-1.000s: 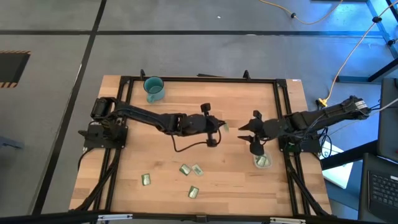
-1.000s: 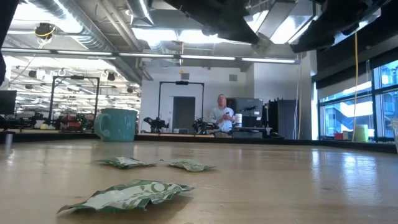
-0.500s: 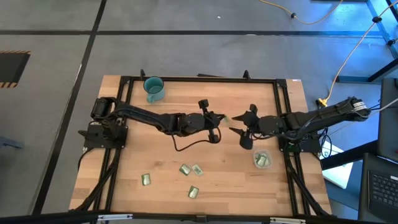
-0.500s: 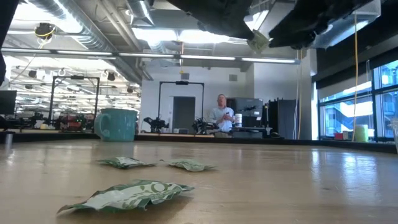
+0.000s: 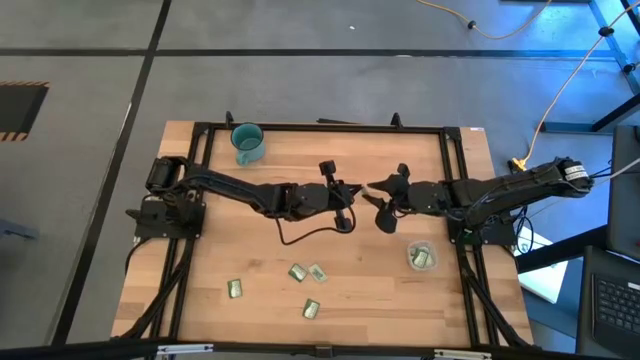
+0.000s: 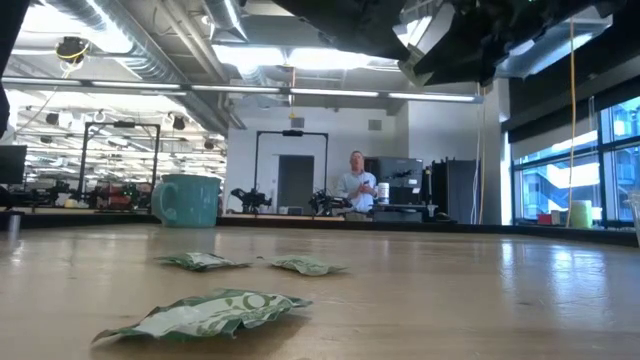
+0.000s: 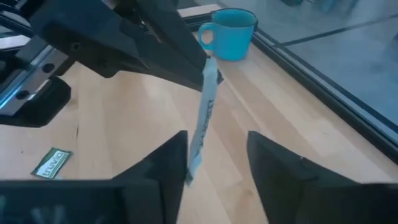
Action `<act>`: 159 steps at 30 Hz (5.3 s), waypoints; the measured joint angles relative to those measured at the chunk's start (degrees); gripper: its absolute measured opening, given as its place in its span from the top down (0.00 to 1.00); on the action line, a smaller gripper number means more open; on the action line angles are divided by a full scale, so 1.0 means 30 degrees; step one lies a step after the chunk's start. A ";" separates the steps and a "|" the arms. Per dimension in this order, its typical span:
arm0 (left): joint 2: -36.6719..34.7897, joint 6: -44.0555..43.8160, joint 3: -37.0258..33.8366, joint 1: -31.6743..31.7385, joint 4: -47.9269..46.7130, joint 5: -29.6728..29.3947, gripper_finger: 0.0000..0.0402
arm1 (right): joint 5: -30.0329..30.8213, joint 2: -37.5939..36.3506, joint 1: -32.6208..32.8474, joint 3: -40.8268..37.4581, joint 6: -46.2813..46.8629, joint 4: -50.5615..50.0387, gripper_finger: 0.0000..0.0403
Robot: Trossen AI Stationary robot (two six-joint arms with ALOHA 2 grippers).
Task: Pick and place items into bin
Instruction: Put the white stevia packet into the transparent bin, then put the green stevia packet into the transparent bin
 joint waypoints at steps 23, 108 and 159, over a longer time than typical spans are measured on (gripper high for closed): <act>-0.0190 -0.1262 -0.0022 0.0147 -0.3973 -0.1076 0.71 | -0.1864 -0.2058 0.0104 0.0007 0.1324 -0.3161 0.99; -0.0124 -0.6871 -0.2292 -0.4462 -1.5672 1.0638 0.76 | -0.5637 -0.4444 0.5180 -0.0197 0.9397 -1.1987 0.68; -0.1290 -0.6989 -0.1711 -0.3483 -1.1892 0.4274 1.00 | -0.5649 -0.4243 0.5180 -0.0211 0.1994 -0.6044 0.68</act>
